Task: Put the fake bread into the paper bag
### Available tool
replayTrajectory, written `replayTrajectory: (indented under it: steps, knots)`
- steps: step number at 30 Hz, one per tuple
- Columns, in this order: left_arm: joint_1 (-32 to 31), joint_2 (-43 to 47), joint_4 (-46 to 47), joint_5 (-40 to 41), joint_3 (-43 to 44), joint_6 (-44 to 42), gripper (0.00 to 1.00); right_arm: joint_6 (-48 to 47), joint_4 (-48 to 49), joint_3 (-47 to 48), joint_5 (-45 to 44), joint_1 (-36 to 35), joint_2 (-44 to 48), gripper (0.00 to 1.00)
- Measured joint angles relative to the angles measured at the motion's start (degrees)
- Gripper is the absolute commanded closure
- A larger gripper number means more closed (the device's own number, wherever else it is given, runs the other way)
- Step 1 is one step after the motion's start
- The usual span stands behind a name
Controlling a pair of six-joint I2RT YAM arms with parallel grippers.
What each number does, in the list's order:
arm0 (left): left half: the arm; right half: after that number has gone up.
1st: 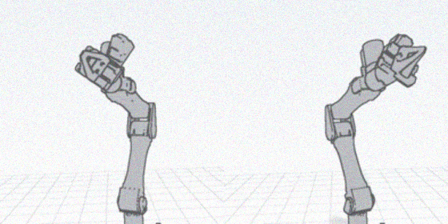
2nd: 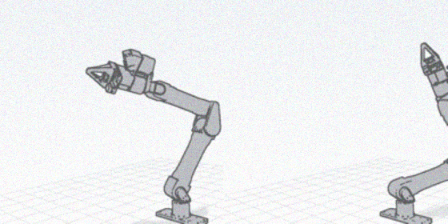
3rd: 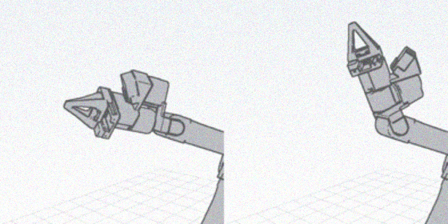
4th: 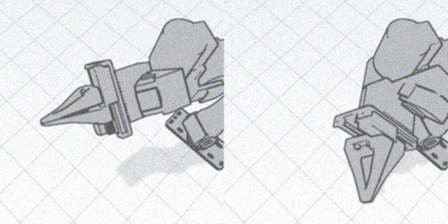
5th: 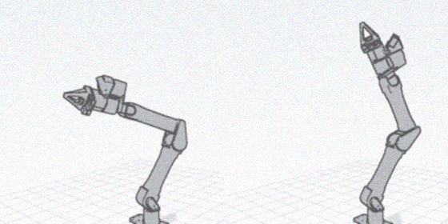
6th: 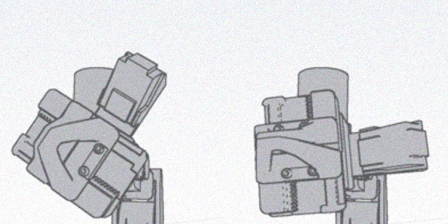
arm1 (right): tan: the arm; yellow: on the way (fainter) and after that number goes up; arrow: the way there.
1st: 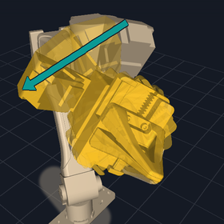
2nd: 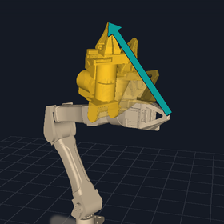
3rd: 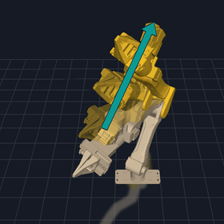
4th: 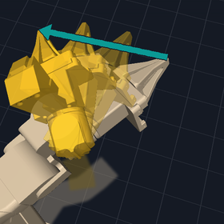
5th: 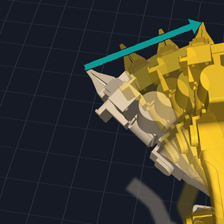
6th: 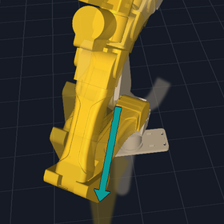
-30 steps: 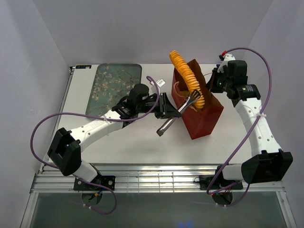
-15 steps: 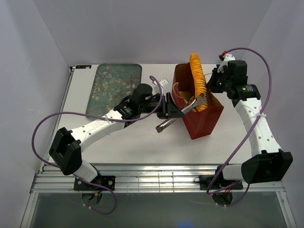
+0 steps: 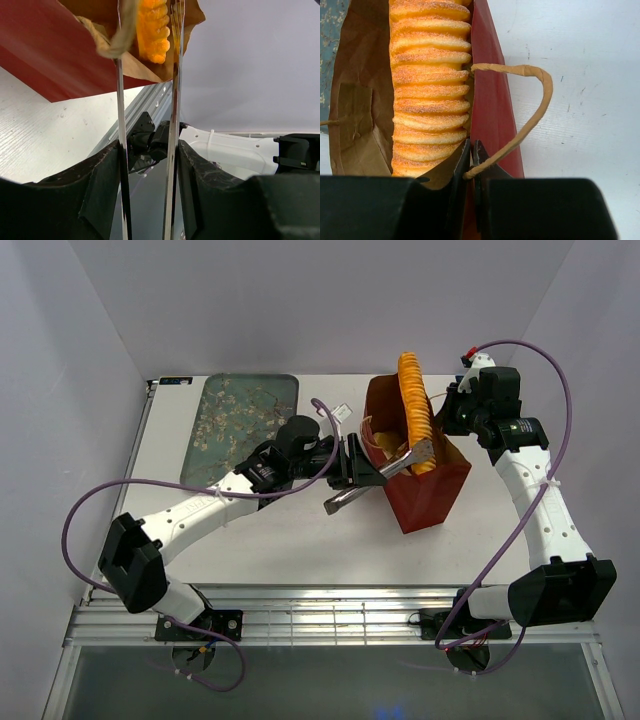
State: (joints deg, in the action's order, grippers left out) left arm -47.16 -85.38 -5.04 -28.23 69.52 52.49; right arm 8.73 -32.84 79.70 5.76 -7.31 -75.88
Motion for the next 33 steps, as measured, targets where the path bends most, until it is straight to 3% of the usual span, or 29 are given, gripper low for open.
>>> replayTrajectory:
  steps: [23,33]
  knots:
    - [-0.6,3.8,-5.6,6.5,7.0,-3.4,0.45,0.0,0.0,0.0,0.0,0.0,0.0,0.87]
    - [-0.7,14.8,-11.8,14.4,12.1,-8.9,0.49,0.0,0.0,0.0,0.2,0.0,0.0,0.64]
